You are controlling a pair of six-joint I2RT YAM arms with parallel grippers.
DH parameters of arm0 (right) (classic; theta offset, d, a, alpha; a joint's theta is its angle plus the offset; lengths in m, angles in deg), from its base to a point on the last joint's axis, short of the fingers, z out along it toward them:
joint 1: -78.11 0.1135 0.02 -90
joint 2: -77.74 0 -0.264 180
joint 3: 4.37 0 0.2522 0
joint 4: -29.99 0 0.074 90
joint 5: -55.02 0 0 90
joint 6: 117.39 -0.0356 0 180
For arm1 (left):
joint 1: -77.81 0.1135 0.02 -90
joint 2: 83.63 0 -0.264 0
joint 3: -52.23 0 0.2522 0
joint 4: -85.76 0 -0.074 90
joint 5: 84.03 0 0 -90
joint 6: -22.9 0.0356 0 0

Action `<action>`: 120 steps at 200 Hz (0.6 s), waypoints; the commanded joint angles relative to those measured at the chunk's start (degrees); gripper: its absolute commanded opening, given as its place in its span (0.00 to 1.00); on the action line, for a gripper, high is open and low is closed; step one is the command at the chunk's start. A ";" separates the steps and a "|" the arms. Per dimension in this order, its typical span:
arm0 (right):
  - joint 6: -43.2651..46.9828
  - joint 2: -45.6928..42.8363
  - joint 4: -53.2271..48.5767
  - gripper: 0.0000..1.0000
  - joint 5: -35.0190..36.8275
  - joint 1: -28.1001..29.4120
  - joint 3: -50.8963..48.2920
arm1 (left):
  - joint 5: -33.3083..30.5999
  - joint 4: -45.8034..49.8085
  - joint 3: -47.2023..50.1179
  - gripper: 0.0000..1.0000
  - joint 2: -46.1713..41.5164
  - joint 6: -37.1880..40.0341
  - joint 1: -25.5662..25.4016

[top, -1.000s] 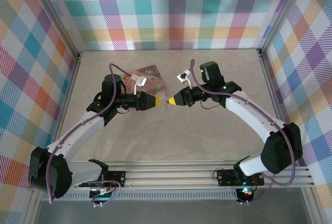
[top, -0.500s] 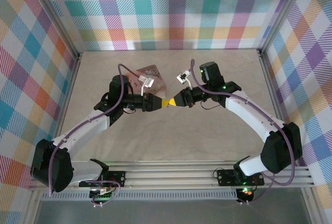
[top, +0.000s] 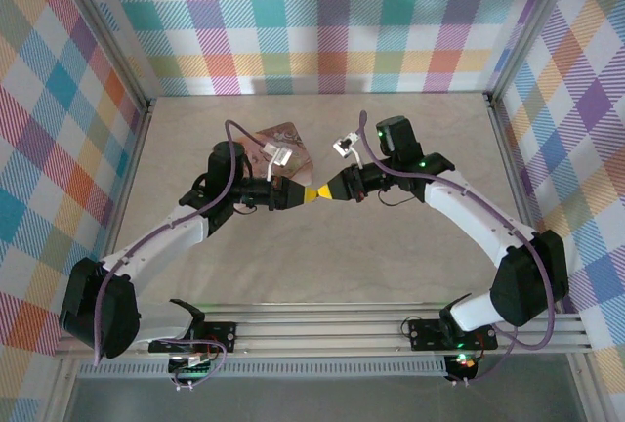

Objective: Unlock a padlock with a key

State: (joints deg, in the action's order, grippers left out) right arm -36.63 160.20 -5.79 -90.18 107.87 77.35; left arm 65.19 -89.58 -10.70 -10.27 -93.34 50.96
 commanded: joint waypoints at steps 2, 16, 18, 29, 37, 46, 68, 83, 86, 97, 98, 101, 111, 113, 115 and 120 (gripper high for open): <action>-0.36 0.51 2.13 0.00 -2.31 0.34 1.03 | 2.31 2.08 -1.72 0.00 0.82 1.95 -0.57; -1.45 0.47 2.31 0.04 0.09 0.29 1.19 | 1.59 4.60 -2.10 0.00 0.72 3.80 -0.49; -1.61 0.50 2.37 0.06 0.47 0.25 1.20 | 1.44 5.01 -2.21 0.00 0.68 4.11 -0.48; -2.26 0.30 2.46 0.22 1.95 -0.18 1.21 | 0.59 7.13 -2.17 0.00 0.53 5.71 -0.25; -2.87 -0.07 3.06 0.33 3.04 -0.59 0.91 | 0.24 7.74 -2.01 0.00 0.44 6.14 0.28; -3.71 -0.57 3.89 0.42 3.99 -1.29 0.45 | 0.19 7.49 -1.49 0.00 0.27 6.01 0.95; -5.47 -1.50 5.14 0.47 5.32 -3.31 -0.29 | -0.14 7.19 -0.44 0.00 -0.78 5.85 2.41; -5.77 -1.85 4.71 0.49 7.07 -4.15 -0.38 | -0.62 8.15 -0.37 0.00 -1.43 6.71 2.85; -5.79 -1.91 4.56 0.49 7.71 -4.29 -0.38 | -0.66 8.34 -0.48 0.00 -1.51 6.99 2.97; -5.88 -1.98 3.90 0.50 9.86 -4.57 -0.38 | -1.19 9.52 -0.49 0.00 -1.90 7.73 3.33; -5.88 -1.92 3.91 0.49 9.94 -4.60 -0.38 | -1.24 9.57 -0.49 0.00 -1.95 7.80 3.36; -5.93 -1.87 3.85 0.50 10.50 -4.62 -0.45 | -1.45 9.93 -0.57 0.00 -2.02 7.93 3.45; -6.37 -1.57 3.36 0.50 12.94 -4.71 -0.31 | -2.23 10.63 -0.54 0.00 -2.36 8.33 3.94; -6.44 -1.46 3.21 0.50 13.54 -4.71 -0.29 | -2.37 10.72 -0.44 0.00 -2.42 8.36 4.09; -6.53 -1.36 3.03 0.51 14.05 -4.71 -0.22 | -2.58 10.89 -0.48 0.00 -2.56 8.39 4.20; -6.58 -1.11 2.67 0.51 15.25 -4.70 -0.07 | -3.02 11.49 -0.48 0.00 -2.81 8.61 4.53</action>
State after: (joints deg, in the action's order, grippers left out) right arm -42.16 159.63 -2.69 -80.72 103.20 77.33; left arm 63.79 -80.92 -11.55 -10.71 -87.33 53.95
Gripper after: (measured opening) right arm 0.502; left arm 0.042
